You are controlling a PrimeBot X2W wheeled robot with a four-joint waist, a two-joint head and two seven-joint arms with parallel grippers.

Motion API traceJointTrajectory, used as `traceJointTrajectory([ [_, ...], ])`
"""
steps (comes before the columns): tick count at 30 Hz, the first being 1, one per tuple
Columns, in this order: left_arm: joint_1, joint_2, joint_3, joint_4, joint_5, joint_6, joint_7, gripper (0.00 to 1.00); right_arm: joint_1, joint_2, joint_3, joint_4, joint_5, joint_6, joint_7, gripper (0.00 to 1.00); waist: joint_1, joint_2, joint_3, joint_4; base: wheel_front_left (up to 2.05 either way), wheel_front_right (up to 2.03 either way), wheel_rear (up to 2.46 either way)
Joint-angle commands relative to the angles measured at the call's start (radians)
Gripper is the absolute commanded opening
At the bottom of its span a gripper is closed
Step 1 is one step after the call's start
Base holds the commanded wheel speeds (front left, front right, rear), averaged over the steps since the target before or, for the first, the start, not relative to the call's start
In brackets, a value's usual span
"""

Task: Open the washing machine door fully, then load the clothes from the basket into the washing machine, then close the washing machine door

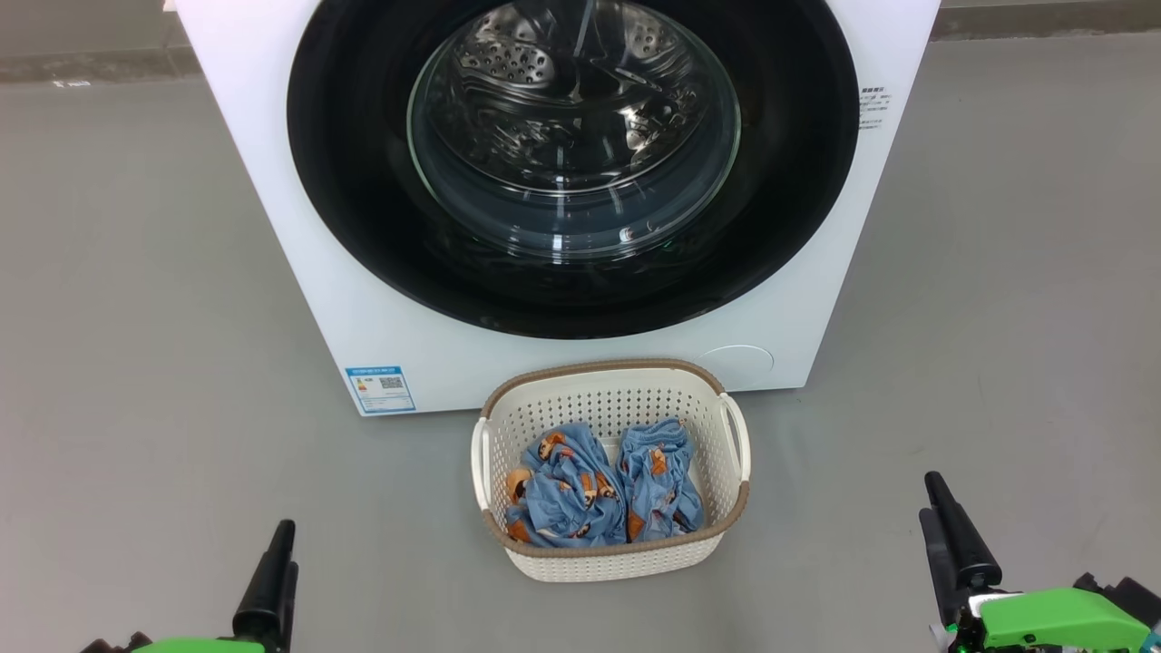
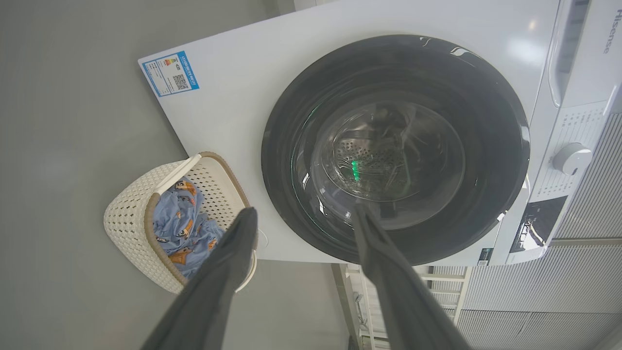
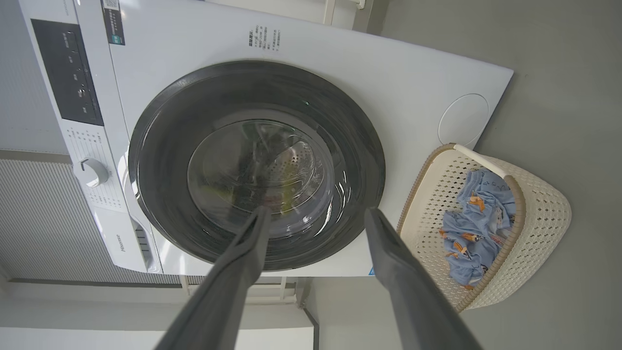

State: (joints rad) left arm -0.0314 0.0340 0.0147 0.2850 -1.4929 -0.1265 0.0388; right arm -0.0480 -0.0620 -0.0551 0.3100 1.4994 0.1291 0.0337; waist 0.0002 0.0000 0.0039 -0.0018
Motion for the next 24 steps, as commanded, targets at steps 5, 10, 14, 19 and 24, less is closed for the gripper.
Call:
traceJointTrajectory([
  [5, -0.051, 0.025, -0.001, -0.042, 0.068, -0.002, -0.025, 1.00, -0.068, -0.023, 0.025, -0.032, -0.067, 0.000, -0.024, 1.00, -0.0002, 0.0000, 0.001, 0.000, 0.00, 0.00, 0.00],
  [10, -0.056, 0.030, -0.008, -0.049, 0.127, -0.002, -0.040, 1.00, -0.077, -0.028, 0.035, -0.034, -0.134, 0.000, -0.039, 1.00, -0.0002, 0.0000, 0.002, -0.001, 0.00, 0.00, 0.00],
  [14, -0.061, 0.035, -0.012, -0.053, 0.179, -0.002, -0.052, 1.00, -0.083, -0.033, 0.045, -0.036, -0.187, 0.001, -0.051, 1.00, -0.0002, 0.0000, 0.002, -0.002, 0.00, 0.00, 0.00],
  [19, -0.065, 0.040, -0.018, -0.056, 0.239, -0.002, -0.064, 1.00, -0.089, -0.039, 0.057, -0.039, -0.248, 0.001, -0.062, 1.00, -0.0002, 0.0000, 0.002, -0.003, 0.00, 0.00, 0.00],
  [24, -0.068, 0.046, -0.030, -0.060, 0.306, -0.002, -0.079, 1.00, -0.099, -0.055, 0.079, -0.041, -0.344, 0.001, -0.077, 1.00, -0.0002, 0.0000, 0.002, -0.004, 0.00, 0.00, 0.00],
])
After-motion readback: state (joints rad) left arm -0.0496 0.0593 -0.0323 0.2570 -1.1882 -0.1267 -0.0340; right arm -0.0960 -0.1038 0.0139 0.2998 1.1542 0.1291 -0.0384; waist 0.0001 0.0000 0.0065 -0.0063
